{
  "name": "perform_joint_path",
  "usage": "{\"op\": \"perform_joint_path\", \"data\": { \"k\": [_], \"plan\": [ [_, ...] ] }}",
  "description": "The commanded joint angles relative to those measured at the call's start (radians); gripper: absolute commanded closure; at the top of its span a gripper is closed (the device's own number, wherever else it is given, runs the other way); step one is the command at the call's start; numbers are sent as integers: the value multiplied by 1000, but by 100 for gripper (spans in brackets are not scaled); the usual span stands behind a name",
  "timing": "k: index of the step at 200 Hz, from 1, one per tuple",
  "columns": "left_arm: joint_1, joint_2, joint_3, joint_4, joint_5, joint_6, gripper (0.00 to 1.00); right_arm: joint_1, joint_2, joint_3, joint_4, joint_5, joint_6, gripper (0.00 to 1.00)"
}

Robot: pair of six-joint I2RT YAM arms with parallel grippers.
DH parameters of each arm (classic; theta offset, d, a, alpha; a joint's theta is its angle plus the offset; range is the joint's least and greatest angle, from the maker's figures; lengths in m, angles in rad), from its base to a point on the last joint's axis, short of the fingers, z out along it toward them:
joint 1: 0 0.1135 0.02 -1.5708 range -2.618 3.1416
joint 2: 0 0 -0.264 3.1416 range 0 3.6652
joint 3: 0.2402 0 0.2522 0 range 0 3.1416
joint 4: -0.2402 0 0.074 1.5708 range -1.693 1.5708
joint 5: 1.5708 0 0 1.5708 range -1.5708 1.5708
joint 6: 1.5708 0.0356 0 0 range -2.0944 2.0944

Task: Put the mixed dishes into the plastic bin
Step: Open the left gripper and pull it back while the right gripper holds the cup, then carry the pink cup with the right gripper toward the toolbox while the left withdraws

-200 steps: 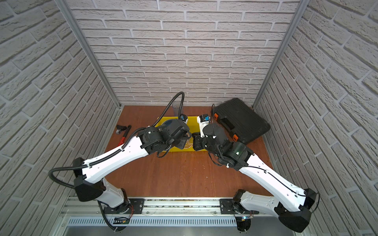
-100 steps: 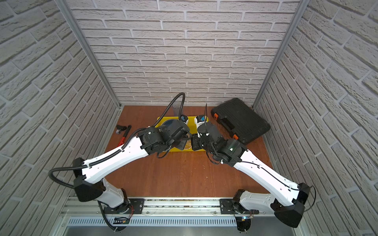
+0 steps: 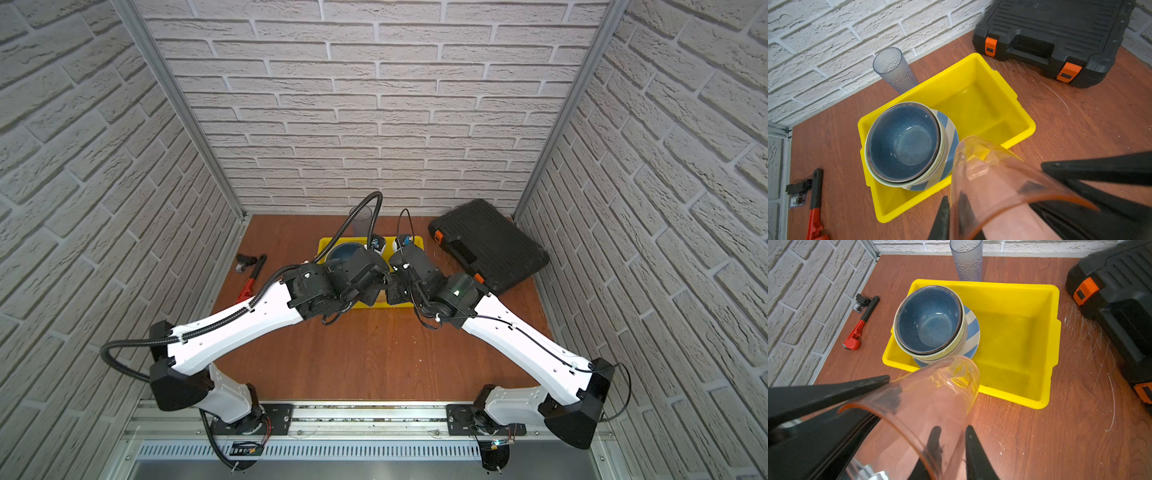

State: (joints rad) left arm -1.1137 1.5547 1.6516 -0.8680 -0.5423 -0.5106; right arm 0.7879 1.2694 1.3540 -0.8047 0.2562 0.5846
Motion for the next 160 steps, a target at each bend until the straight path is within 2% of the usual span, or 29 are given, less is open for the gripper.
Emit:
{"op": "perform_joint_path", "data": {
  "k": [1,39,103,160],
  "plan": [
    [-31,-100,26,186,34,-5,83,-16,10,-34,-38,36,41,84],
    [-32,-133,-17,227,81,-25,77,-16,-14,-57,-9,44,51,93],
    [-32,-225,-104,229,107,-91,70,-30,-59,-88,17,87,20,94],
    [-22,-413,-270,188,60,-147,54,-165,30,16,-47,22,-116,94]
  ]
}}
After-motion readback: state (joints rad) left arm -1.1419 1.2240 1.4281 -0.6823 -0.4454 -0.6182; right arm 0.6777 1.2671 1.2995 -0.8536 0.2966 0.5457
